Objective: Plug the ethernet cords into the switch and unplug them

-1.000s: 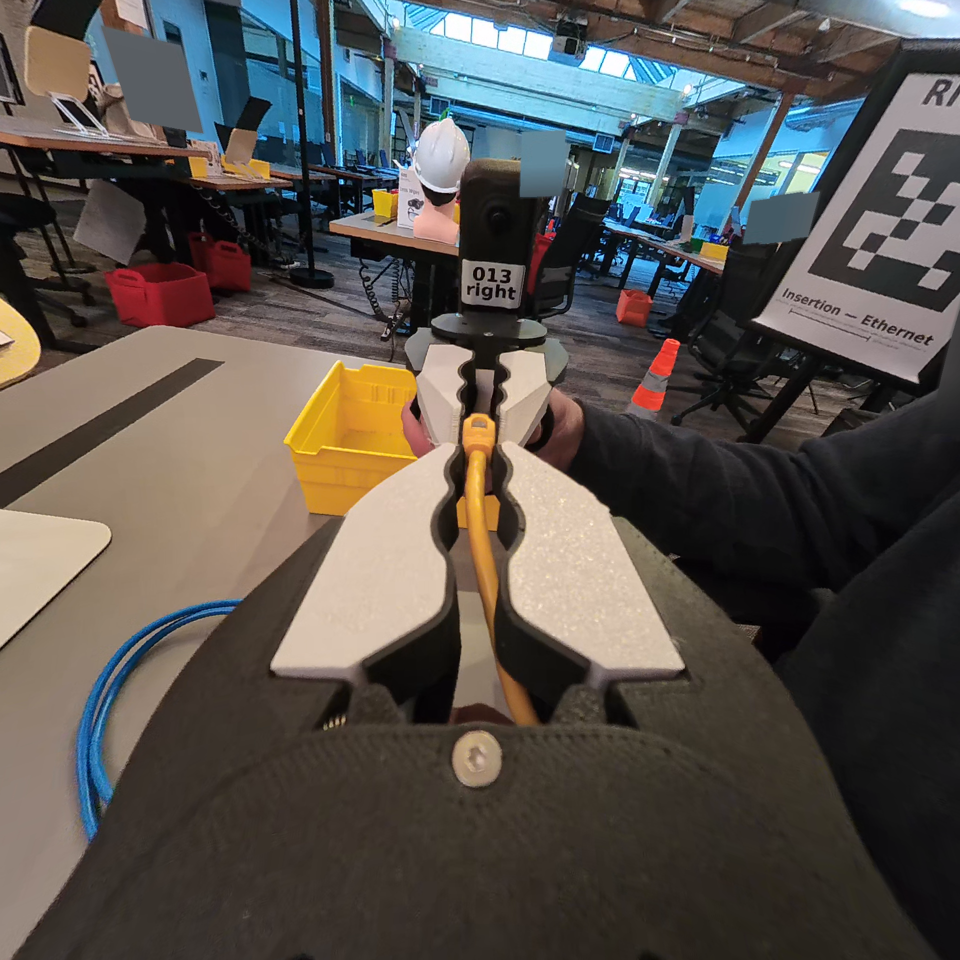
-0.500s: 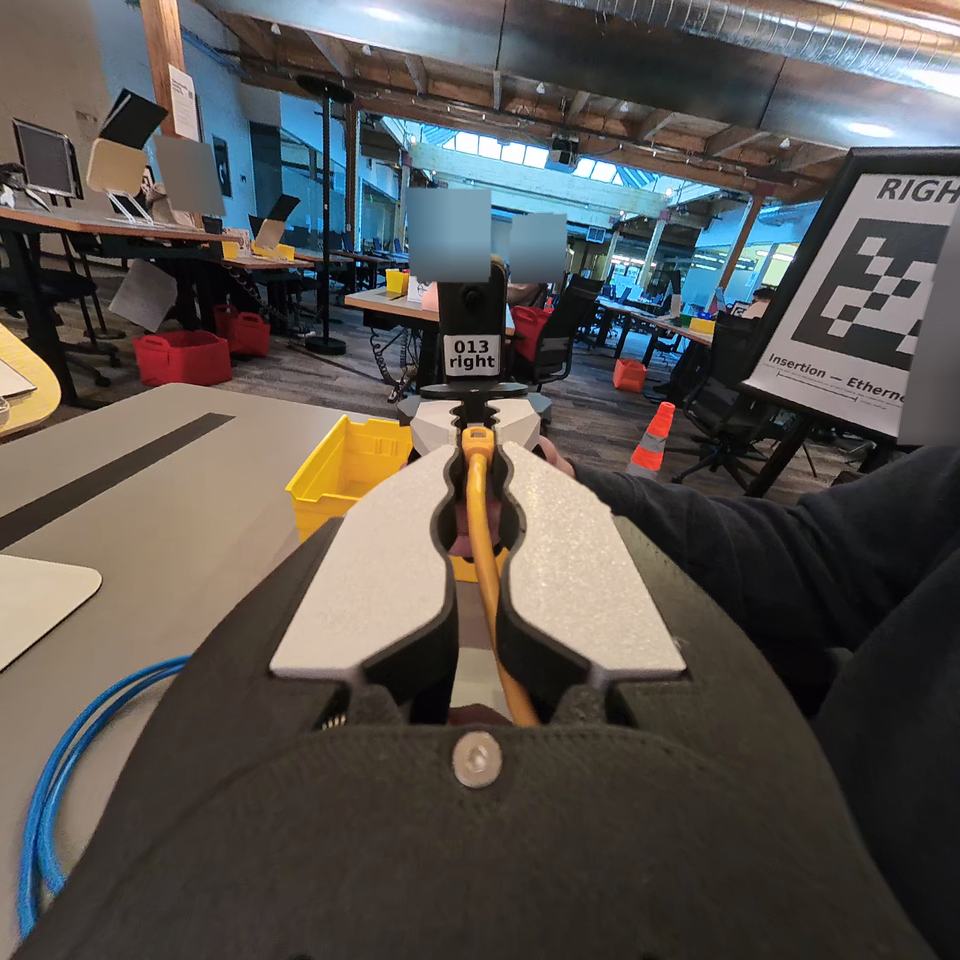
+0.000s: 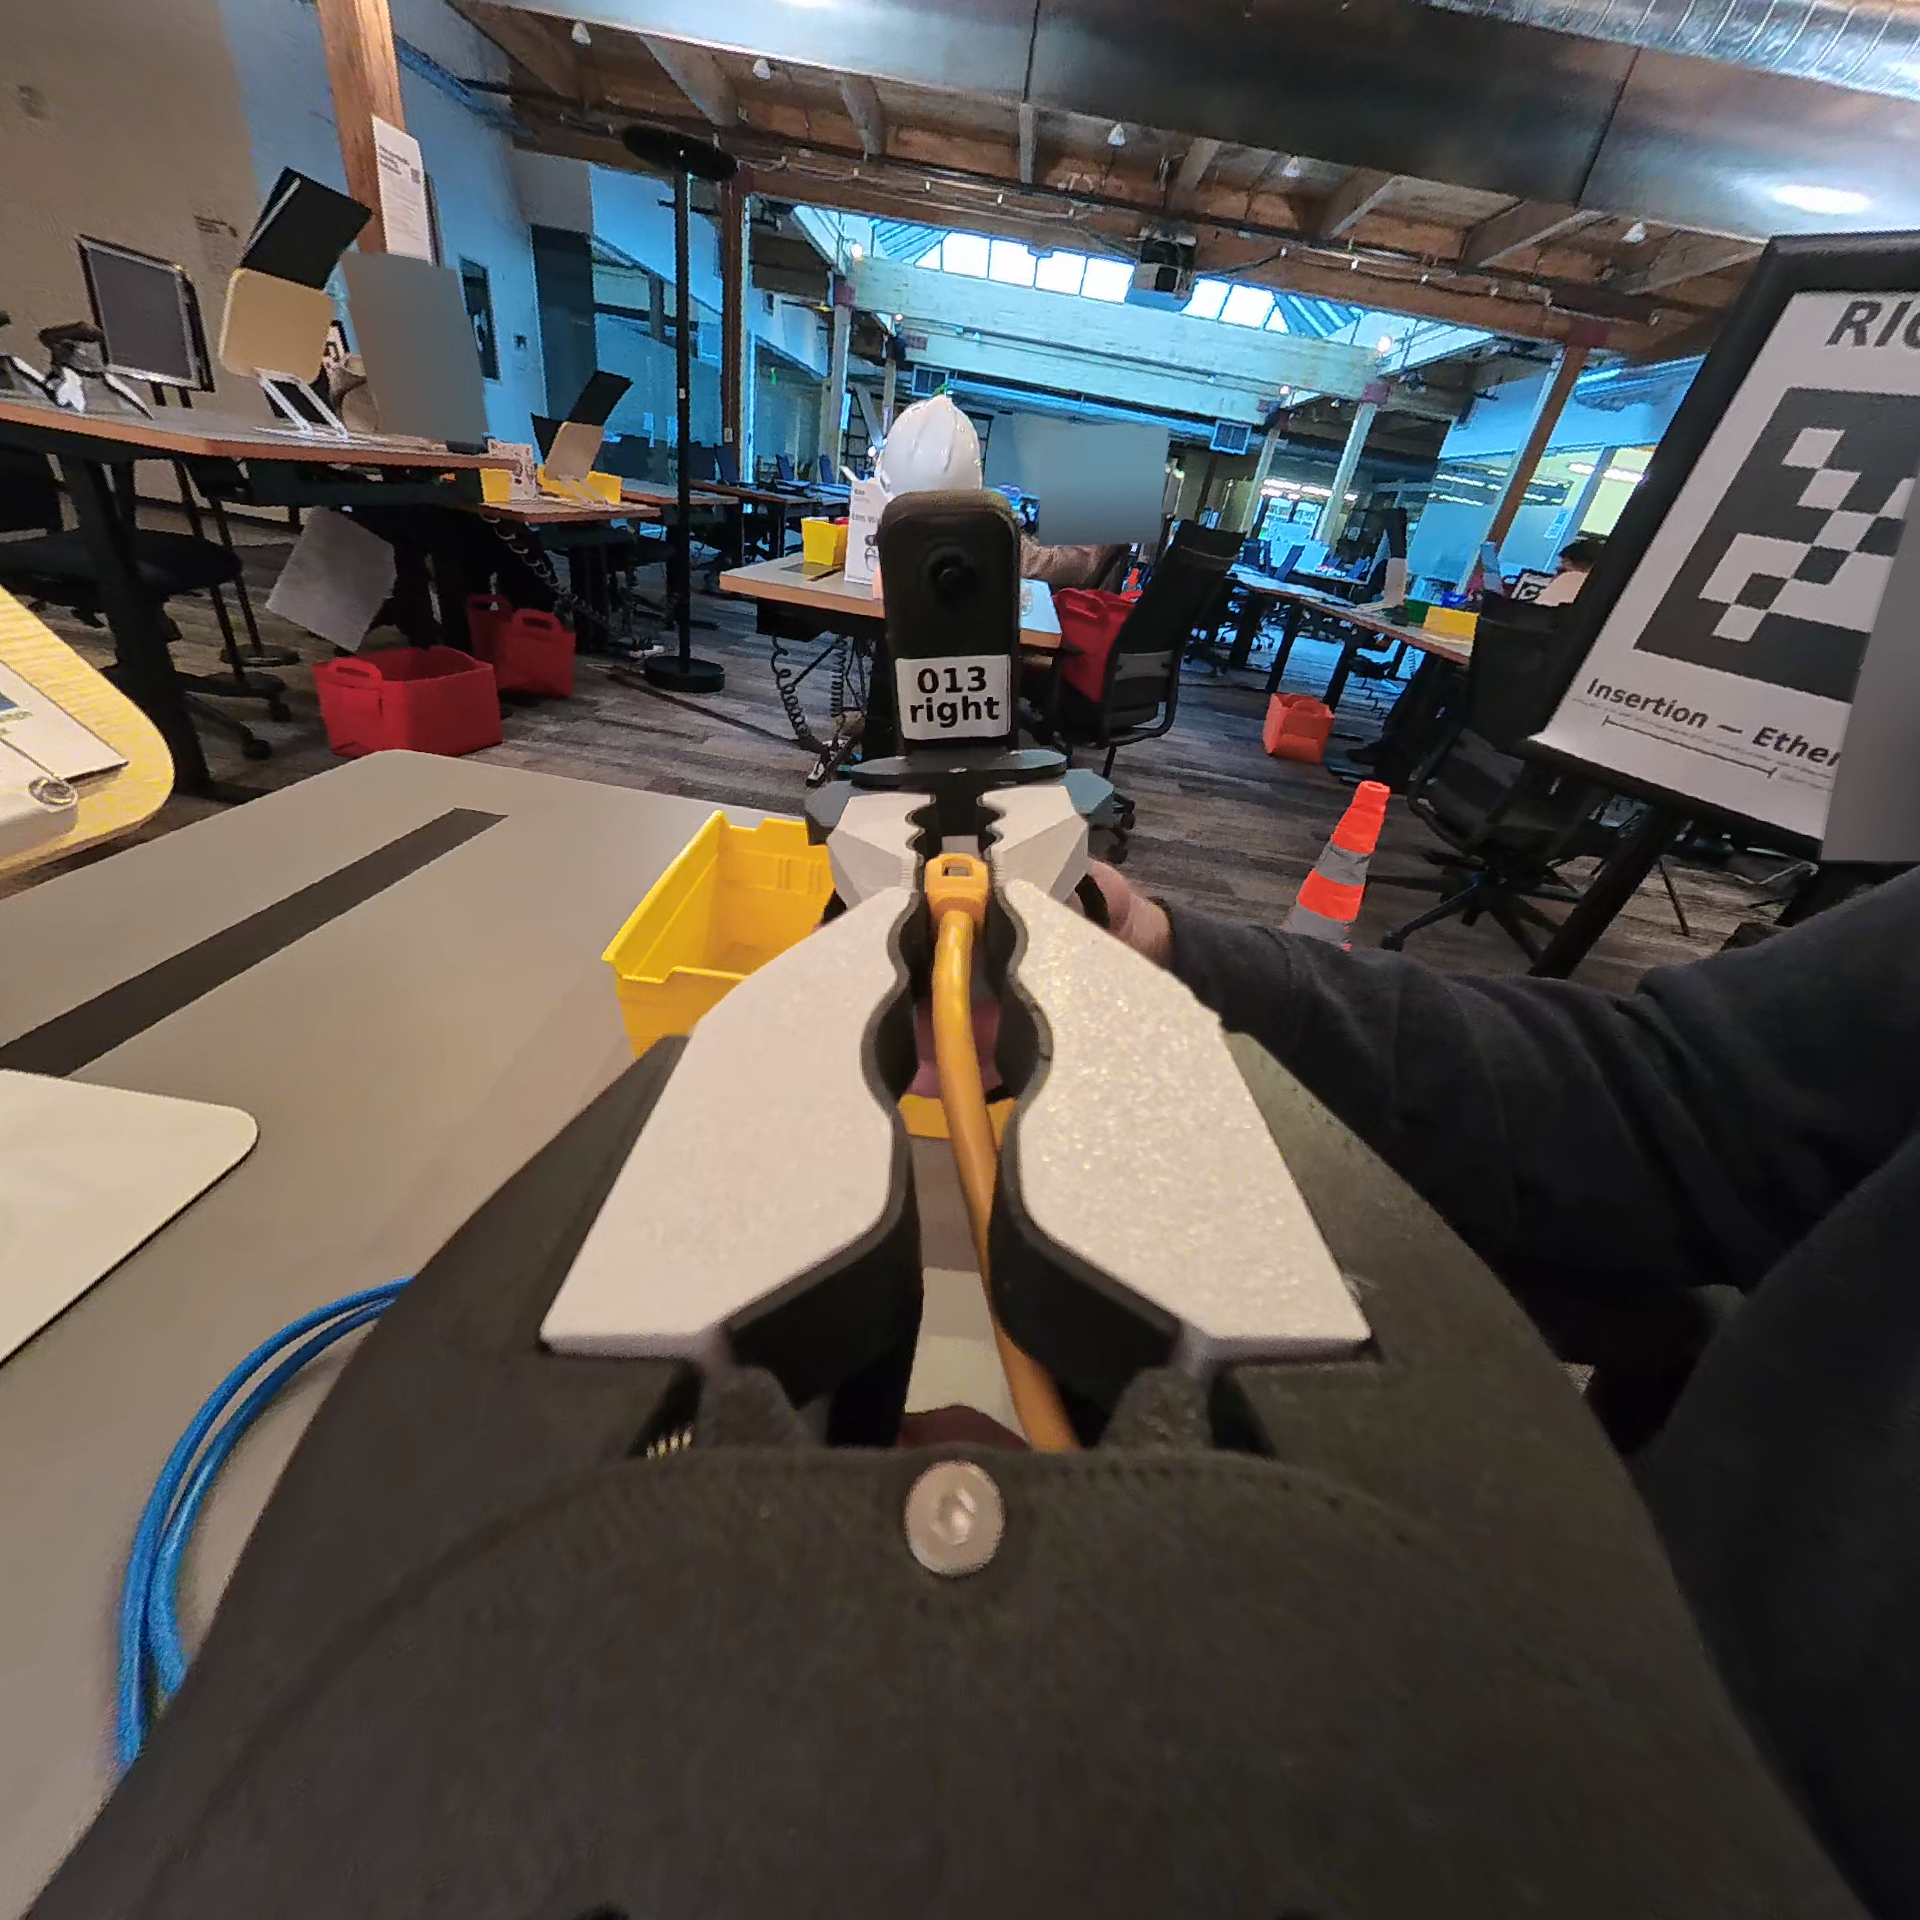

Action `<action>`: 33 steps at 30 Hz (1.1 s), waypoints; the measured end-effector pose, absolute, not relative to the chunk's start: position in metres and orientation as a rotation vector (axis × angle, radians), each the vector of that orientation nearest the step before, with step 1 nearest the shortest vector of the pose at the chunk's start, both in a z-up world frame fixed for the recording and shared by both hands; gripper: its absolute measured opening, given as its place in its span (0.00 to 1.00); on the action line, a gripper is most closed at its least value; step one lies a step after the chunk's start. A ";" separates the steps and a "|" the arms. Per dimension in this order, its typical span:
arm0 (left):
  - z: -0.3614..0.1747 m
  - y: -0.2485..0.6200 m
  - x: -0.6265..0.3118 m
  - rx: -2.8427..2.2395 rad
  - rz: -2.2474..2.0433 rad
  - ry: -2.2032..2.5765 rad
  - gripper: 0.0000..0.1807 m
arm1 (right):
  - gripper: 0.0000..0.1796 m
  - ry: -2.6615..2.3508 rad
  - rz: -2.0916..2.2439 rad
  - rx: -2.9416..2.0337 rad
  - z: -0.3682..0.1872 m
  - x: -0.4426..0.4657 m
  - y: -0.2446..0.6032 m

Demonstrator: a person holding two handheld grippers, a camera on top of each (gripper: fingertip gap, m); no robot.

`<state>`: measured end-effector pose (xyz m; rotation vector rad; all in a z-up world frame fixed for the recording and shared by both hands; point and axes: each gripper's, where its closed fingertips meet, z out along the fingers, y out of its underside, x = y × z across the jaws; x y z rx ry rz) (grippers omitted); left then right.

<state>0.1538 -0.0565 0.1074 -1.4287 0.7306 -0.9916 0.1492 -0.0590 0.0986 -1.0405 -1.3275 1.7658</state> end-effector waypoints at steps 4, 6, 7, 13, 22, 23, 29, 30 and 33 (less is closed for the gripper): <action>0.105 -0.055 0.145 -1.454 -0.994 0.710 0.05 | 0.10 -1.351 1.692 -1.098 0.086 0.145 -0.053; 0.105 -0.055 0.139 -1.467 -0.981 0.705 0.05 | 0.11 -1.344 1.663 -1.110 0.083 0.148 -0.047; 0.105 -0.056 0.136 -1.478 -0.977 0.704 0.06 | 0.12 -1.344 1.640 -1.129 0.080 0.149 -0.043; 0.103 -0.060 0.115 -1.521 -0.937 0.709 0.06 | 0.20 -1.549 1.262 -1.394 0.010 0.148 -0.016; 0.092 -0.067 0.080 -1.611 -0.865 0.708 0.06 | 0.17 -1.912 0.588 -1.724 -0.112 0.163 0.011; 0.091 -0.068 0.077 -1.616 -0.864 0.706 0.06 | 0.15 -1.924 0.564 -1.731 -0.117 0.162 0.011; 0.082 -0.074 0.066 -1.628 -0.872 0.680 0.06 | 0.07 -2.030 0.505 -1.810 -0.140 0.151 -0.005; 0.080 -0.075 0.064 -1.628 -0.874 0.677 0.06 | 0.07 -2.050 0.491 -1.821 -0.144 0.148 -0.008; 0.079 -0.078 0.060 -1.623 -0.880 0.669 0.05 | 0.07 -2.086 0.500 -1.794 -0.144 0.142 -0.015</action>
